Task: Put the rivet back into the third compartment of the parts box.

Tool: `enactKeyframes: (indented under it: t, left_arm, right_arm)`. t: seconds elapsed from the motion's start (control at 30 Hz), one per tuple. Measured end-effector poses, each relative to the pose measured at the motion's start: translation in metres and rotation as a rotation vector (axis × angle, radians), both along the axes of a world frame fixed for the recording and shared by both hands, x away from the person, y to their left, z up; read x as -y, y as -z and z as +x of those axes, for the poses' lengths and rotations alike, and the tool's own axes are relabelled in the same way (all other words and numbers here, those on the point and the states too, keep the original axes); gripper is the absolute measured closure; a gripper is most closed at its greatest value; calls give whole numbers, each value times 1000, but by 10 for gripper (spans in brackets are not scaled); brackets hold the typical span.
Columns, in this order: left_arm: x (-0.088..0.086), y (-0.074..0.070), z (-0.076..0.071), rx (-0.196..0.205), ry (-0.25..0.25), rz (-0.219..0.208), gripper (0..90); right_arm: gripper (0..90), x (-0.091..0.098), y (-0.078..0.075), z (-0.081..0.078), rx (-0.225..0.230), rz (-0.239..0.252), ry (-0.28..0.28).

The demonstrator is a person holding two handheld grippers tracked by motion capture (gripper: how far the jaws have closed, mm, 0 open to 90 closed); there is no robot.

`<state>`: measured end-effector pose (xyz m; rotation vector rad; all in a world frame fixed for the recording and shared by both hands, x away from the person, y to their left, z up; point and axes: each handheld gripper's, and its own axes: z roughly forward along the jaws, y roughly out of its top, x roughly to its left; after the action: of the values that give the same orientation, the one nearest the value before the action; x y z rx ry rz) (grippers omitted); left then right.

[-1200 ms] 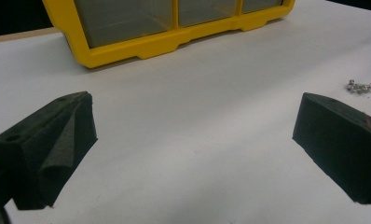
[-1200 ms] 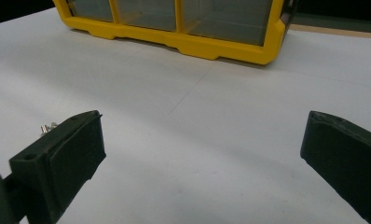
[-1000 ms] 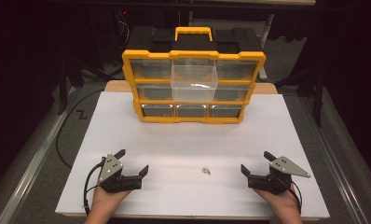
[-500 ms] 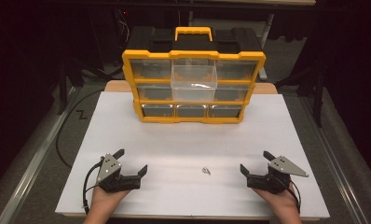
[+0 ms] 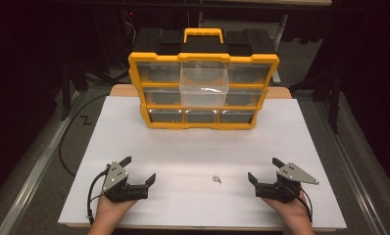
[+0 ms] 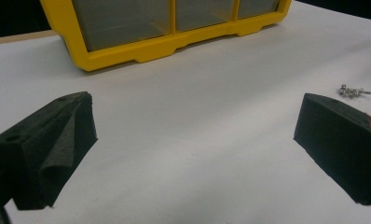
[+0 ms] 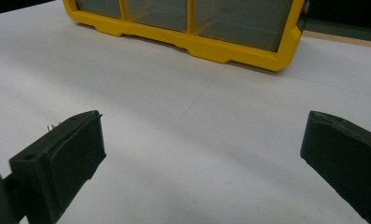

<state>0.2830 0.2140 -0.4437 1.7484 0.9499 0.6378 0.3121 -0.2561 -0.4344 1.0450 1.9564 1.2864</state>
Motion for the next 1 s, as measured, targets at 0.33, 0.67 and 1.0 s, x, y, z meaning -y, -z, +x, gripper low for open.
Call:
enactKeyframes:
  t: [0.33, 0.67, 1.0]
  left_arm:
    - [2, -1, 1, 3, 12, 6, 4]
    - [2, -1, -1, 11, 21, 7, 3]
    - [3, -2, -1, 1, 25, 7, 3]
  right_arm:
    - [4, -16, -3, 1, 12, -5, -41]
    - [4, -42, -14, 16, -11, -1, -82]
    - [6, -56, -22, 32, -9, -1, -75]
